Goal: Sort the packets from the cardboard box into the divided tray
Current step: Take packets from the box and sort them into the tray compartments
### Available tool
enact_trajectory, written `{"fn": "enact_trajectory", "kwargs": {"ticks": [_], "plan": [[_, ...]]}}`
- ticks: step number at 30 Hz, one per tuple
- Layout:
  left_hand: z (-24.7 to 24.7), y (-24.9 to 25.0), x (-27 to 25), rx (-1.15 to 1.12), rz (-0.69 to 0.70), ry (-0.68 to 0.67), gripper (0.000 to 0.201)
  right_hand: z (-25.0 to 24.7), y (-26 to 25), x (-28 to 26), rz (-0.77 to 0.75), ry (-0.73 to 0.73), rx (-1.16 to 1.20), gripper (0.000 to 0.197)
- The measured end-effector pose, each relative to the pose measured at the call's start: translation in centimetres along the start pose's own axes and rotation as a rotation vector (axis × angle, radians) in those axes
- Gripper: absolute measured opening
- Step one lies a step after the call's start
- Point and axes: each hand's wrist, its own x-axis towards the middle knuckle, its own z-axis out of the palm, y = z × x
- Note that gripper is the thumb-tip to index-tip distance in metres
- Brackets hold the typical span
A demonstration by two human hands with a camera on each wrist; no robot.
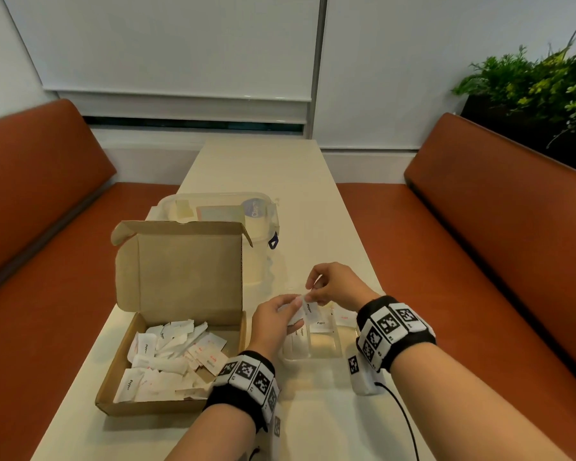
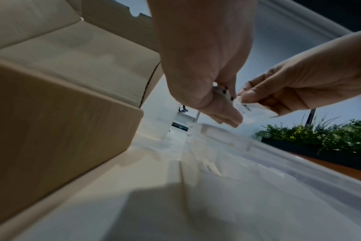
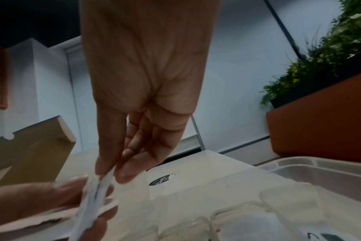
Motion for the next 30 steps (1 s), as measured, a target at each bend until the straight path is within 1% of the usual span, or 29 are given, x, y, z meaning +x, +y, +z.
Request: {"fn": "enact_trajectory", "kwargs": {"ticks": [3, 5, 7, 9, 11, 12, 14, 16, 20, 22, 27, 30], "plan": [[0.1, -0.3, 0.0, 0.013, 0.037, 0.034, 0.012, 0.8, 0.2, 0.0, 0.005, 0.050, 0.045, 0.021], [0.0, -0.7, 0.3, -0.023, 0.049, 0.069, 0.012, 1.5, 0.7, -0.3, 0.049, 0.055, 0.098, 0.022], [-0.1, -1.0, 0.5, -0.076, 0.042, 0.091, 0.012, 2.0, 1.2, -0.5, 0.077, 0.029, 0.141, 0.016], [-0.2, -1.6, 0.6, -0.092, 0.048, 0.102, 0.013, 2.0, 1.7, -0.4, 0.078, 0.070, 0.120, 0.010], [-0.6, -2.1, 0.8, -0.112, 0.055, 0.116, 0.013, 1.6, 2.0, -0.2, 0.090, 0.137, -0.028, 0.009], [-0.8, -2.3, 0.9, -0.127, 0.052, 0.122, 0.014, 1.3, 2.2, -0.1, 0.103, 0.144, -0.129, 0.009], [-1.1, -2.7, 1.1, -0.147, 0.043, 0.120, 0.017, 1.2, 2.6, 0.0, 0.137, 0.104, -0.299, 0.011], [-1.3, -2.9, 1.4, -0.137, 0.042, 0.115, 0.021, 1.5, 2.9, -0.1, 0.158, 0.038, -0.403, 0.012], [-1.4, -3.2, 1.6, -0.116, 0.045, 0.106, 0.025, 2.7, 3.5, 0.0, 0.156, -0.043, -0.513, 0.014], [-1.5, -3.3, 1.8, -0.104, 0.040, 0.106, 0.025, 3.2, 3.7, 0.1, 0.161, -0.059, -0.564, 0.016], [-1.6, -3.4, 1.9, -0.096, 0.037, 0.098, 0.023, 3.9, 4.2, 0.4, 0.143, -0.063, -0.665, 0.018], [-1.5, -3.3, 1.8, -0.101, 0.038, 0.093, 0.025, 4.3, 4.3, 0.3, 0.080, -0.024, -0.723, 0.018]]}}
